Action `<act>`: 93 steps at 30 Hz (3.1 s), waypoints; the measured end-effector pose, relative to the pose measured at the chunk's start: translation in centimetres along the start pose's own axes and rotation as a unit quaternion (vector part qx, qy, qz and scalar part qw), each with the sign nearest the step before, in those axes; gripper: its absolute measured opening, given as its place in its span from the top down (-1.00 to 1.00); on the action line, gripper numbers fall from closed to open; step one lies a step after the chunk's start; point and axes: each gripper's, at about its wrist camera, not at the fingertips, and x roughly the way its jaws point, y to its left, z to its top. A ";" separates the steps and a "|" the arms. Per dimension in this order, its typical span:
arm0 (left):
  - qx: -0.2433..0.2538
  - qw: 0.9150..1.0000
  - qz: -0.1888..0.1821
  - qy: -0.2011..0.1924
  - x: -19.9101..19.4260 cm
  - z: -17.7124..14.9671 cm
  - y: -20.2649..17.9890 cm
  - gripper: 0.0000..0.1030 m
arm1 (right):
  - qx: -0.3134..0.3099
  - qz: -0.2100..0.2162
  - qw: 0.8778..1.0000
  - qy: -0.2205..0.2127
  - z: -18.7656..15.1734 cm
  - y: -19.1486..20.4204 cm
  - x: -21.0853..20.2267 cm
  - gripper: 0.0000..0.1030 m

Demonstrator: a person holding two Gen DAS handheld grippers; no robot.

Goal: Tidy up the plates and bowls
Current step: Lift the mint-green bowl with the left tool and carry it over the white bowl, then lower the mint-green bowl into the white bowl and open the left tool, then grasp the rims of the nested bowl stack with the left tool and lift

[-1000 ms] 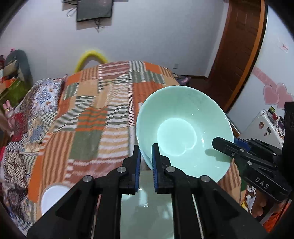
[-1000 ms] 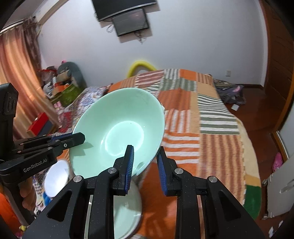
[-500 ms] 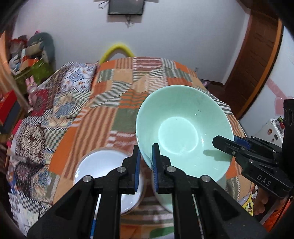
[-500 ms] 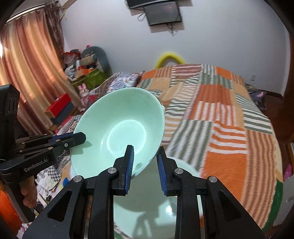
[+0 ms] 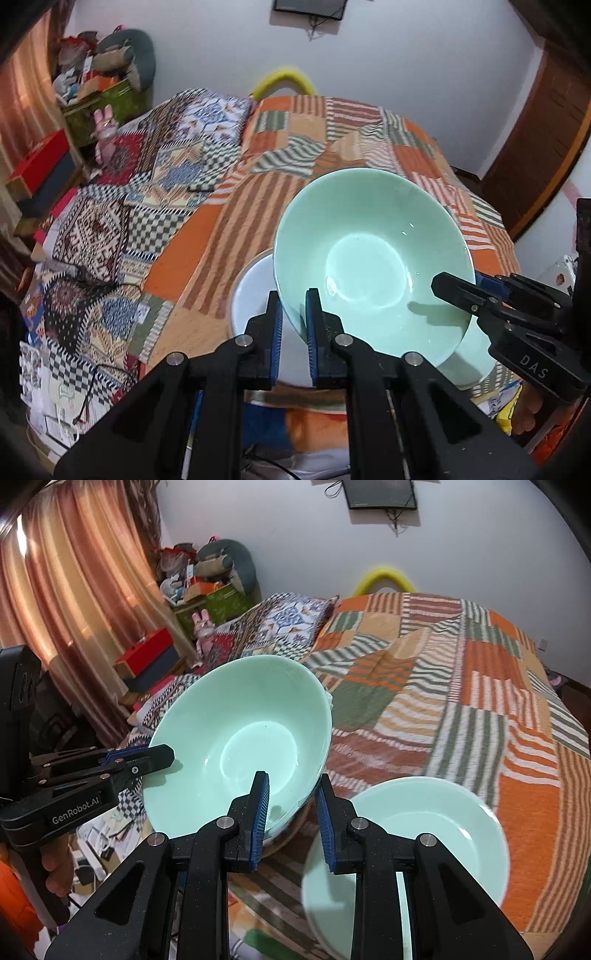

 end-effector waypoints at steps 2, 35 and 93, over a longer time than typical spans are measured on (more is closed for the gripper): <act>-0.005 1.000 0.005 0.004 0.5 -0.4 0.7 0.79 | -0.001 0.004 1.000 0.008 -0.2 0.5 0.7 0.56; -0.026 0.998 0.032 0.051 6.1 -2.8 3.4 0.79 | -0.029 -0.018 0.997 0.075 -1.4 2.2 6.4 0.55; -0.087 0.990 -0.060 0.091 9.0 -3.9 6.4 0.43 | 0.037 0.010 0.994 0.106 -2.2 0.3 9.3 0.16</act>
